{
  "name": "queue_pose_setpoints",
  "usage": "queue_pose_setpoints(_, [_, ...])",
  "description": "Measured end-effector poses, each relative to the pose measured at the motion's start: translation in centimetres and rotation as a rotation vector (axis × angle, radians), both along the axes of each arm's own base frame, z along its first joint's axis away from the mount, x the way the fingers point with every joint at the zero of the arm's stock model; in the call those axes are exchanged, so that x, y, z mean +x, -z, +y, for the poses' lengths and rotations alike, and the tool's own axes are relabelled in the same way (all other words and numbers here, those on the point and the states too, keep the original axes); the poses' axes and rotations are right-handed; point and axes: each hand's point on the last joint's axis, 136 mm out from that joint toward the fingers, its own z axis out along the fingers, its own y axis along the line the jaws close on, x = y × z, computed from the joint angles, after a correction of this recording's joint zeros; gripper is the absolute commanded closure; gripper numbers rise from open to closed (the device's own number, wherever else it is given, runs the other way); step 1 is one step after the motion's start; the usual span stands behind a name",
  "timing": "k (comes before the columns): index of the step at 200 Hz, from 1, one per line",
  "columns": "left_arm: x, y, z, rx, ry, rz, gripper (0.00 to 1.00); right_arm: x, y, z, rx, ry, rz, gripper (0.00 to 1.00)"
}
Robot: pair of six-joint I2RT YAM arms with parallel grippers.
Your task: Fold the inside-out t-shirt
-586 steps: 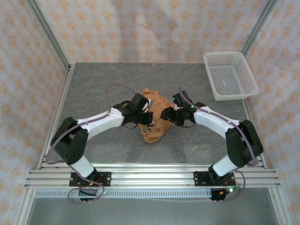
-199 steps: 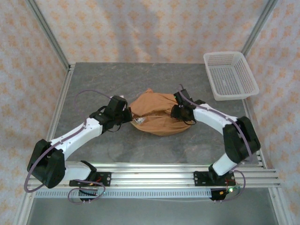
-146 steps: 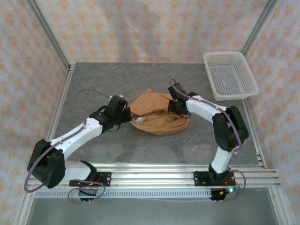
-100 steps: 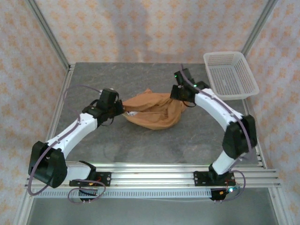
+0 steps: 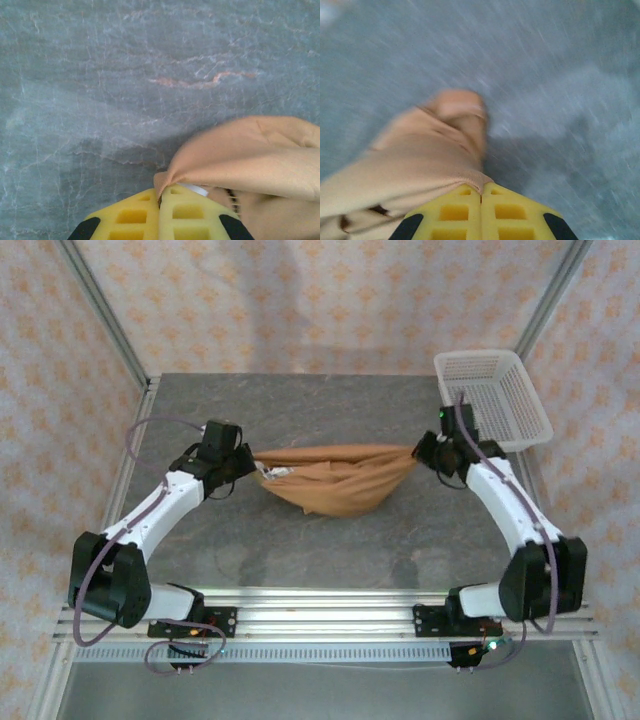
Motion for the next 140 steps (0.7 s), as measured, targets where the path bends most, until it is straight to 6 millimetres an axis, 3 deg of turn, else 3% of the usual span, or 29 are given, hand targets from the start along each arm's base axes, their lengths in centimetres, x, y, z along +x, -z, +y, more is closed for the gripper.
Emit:
queue_pose_setpoints(11, [-0.5,0.6,-0.6,0.014,0.031,0.012,0.52,-1.2,3.6,0.2,0.006,-0.007,0.098,1.00])
queue_pose_setpoints(26, [-1.0,0.5,-2.3,0.037,0.098,0.004,0.40,-2.4,6.4,0.9,0.045,-0.020,0.168,1.00])
queue_pose_setpoints(44, [-1.8,-0.5,-5.3,0.074,0.211,-0.026,0.40,-2.6,7.1,2.1,0.122,-0.038,0.158,1.00])
queue_pose_setpoints(65, [-2.3,-3.4,-10.0,0.067,0.348,-0.099,0.46,-1.9,6.5,3.3,0.196,-0.056,0.107,1.00])
queue_pose_setpoints(79, [-2.1,-5.3,-12.7,0.039,0.405,-0.145,0.48,-1.5,5.9,3.7,0.226,-0.067,0.078,1.00])
queue_pose_setpoints(93, [-1.3,-5.7,-15.5,0.010,0.455,-0.157,0.50,-1.2,5.4,4.1,0.246,-0.074,0.056,1.00])
queue_pose_setpoints(106, [-0.7,-4.4,-18.0,0.000,0.497,-0.131,0.50,-1.0,5.1,4.3,0.259,-0.078,0.044,1.00])
queue_pose_setpoints(140, [-0.7,2.4,-23.8,0.033,0.612,0.009,0.47,-1.0,4.5,4.4,0.272,-0.082,0.029,1.00])
